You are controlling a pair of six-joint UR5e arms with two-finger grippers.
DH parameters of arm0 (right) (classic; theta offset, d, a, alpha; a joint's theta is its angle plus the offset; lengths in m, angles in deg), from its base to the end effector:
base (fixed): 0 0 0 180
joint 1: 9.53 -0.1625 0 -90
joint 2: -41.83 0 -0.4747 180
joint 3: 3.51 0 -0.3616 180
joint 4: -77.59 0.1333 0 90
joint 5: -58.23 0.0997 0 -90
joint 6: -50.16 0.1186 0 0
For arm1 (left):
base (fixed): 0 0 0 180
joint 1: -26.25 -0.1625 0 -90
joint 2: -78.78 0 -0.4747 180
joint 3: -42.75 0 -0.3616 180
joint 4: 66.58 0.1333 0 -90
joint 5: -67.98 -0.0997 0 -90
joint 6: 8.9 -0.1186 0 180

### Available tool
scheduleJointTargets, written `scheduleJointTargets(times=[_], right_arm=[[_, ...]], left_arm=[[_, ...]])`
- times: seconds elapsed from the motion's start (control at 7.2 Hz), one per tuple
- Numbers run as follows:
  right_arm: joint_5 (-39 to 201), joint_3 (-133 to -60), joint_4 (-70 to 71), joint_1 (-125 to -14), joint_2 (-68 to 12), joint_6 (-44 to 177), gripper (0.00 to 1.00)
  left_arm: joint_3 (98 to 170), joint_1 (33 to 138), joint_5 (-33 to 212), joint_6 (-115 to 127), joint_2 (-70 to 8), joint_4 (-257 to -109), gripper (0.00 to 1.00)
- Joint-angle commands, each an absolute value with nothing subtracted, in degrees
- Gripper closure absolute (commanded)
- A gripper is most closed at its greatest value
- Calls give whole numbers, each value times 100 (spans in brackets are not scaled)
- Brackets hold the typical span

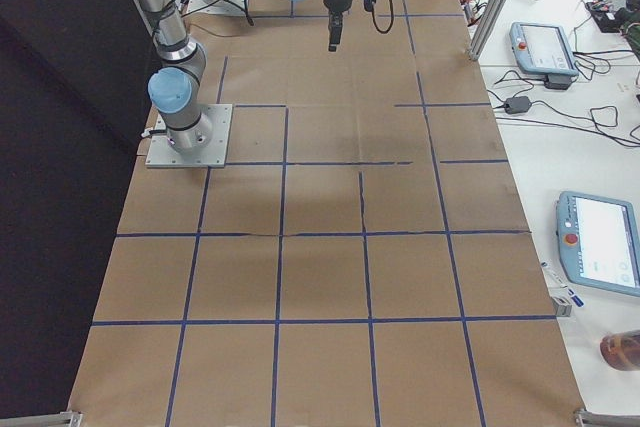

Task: Weigh mango
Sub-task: 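Lift the mango with the left gripper and carry it over the scale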

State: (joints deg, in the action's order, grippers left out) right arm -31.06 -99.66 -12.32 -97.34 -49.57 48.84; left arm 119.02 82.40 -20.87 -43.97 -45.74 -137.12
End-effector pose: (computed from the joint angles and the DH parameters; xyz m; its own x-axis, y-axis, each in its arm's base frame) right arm 0.1179 -0.4429 0.4805 -0.9998 0.0163 -0.0143 0.0151 0.9963 0.0841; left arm 0.2795 -0.6602 0.3044 -0.9993 0.0209 0.0298 0.0212 0.9997 0.0075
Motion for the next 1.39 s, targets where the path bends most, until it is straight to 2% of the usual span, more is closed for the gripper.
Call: scheduleJointTargets(times=[0.0, 0.14, 0.56, 0.69, 0.83, 0.97, 1.11, 1.25], right_arm=[[-3106, -9966, -1232, -9734, -4957, 4884, 0], [-3106, -9966, -1232, -9734, -4957, 4884, 0], [-3106, -9966, -1232, -9734, -4957, 4884, 0], [-3106, -9966, -1232, -9734, -4957, 4884, 0], [-3106, -9966, -1232, -9734, -4957, 4884, 0], [-3106, -9966, -1232, -9734, -4957, 4884, 0], [-3106, -9966, -1232, -9734, -4957, 4884, 0], [-3106, -9966, -1232, -9734, -4957, 4884, 0]], left_arm=[[12000, 8574, -2087, -4318, -4663, -13628, 78], [12070, 8627, -2087, -4309, -4759, -13445, 73], [12123, 8707, -2087, -4318, -4874, -13293, 71], [12132, 8715, -2087, -4318, -4883, -13293, 60], [12132, 8715, -2079, -4266, -4892, -13293, 37], [12132, 8715, -2079, -4248, -4892, -13302, 9], [12132, 8715, -2087, -4256, -4883, -13302, 0], [12132, 8724, -2105, -4265, -4831, -13302, 0]])
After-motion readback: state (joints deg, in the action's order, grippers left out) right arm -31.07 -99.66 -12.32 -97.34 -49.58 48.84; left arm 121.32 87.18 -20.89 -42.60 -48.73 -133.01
